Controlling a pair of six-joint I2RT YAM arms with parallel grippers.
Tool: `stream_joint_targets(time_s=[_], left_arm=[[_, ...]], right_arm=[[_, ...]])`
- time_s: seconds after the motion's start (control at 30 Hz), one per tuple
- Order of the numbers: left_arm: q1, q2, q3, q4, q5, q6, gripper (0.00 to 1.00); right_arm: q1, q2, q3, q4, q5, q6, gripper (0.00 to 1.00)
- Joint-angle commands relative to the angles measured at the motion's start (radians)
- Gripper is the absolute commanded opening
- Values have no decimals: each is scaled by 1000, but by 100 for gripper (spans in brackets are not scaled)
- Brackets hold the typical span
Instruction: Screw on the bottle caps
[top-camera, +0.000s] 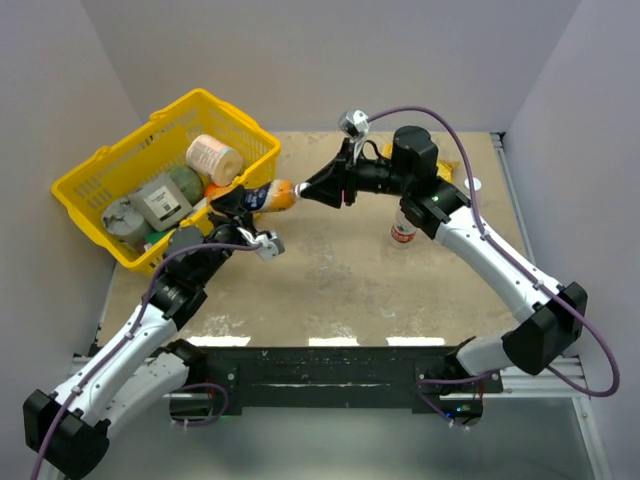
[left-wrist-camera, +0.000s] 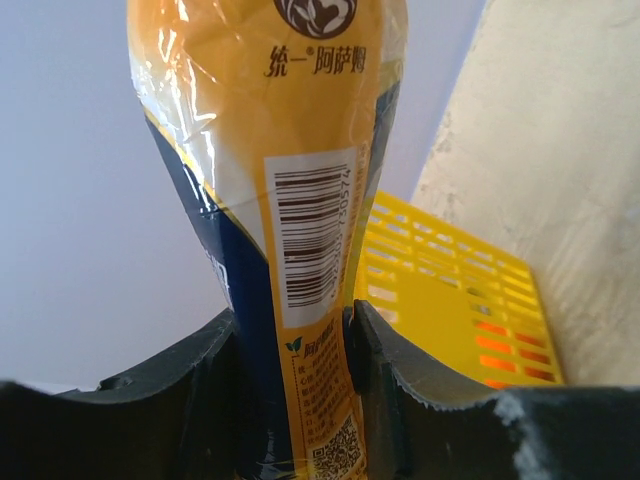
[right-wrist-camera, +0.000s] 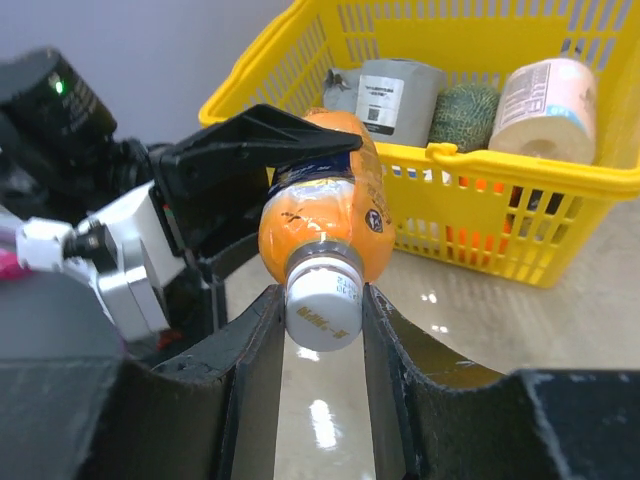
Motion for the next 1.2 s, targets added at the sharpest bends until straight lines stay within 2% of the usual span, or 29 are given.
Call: stream_joint_targets(time_s=[0.0,0.07,0.2,0.27,0.33,0.43,0.53,0.63,0.73,0.77,0.83,0.87,0.93,1.0,1.1,1.13,1.17], left_arm=[[-38,28,-10,267,70,180,0],[-81,47,-23,314,21,293,0],[-118,103,-109,571,12,501,0],[-129,143,-123,629,7,594,0],[-131,168,-132,709,-6,609,0],[-131,205,-112,723,-51,607,0],[-132,255,-114,792,-107,642,0],[-135,300,-64,813,-225,564,0],[-124,302,45,685,-340,255,0],[-120,277,76,595,-344,207,0],[-118,246,85,522,-315,94,0],[-120,207,102,403,-287,60,0],[-118,156,115,312,-188,-21,0],[-120,133,124,197,-114,-40,0],[-120,110,153,83,-121,-123,0],[-118,105,161,63,-143,-167,0],[-118,102,170,34,-164,-186,0]], right_arm=[[17,36,-3,116,0,295,0],[2,67,31,80,32,329,0],[-93,151,85,100,3,534,0],[-122,169,100,97,2,576,0],[-138,202,134,115,-41,643,0],[-161,243,181,169,-147,725,0],[-165,274,224,128,-187,760,0],[-167,259,200,194,-208,781,0],[-182,240,149,313,-241,833,0],[-194,237,128,350,-262,861,0],[-201,231,111,441,-282,863,0],[-202,228,96,476,-305,861,0],[-201,232,85,553,-330,875,0],[-202,232,66,611,-342,904,0],[-211,216,69,744,-383,913,0],[-228,206,80,743,-389,891,0],[-236,196,115,726,-399,801,0]])
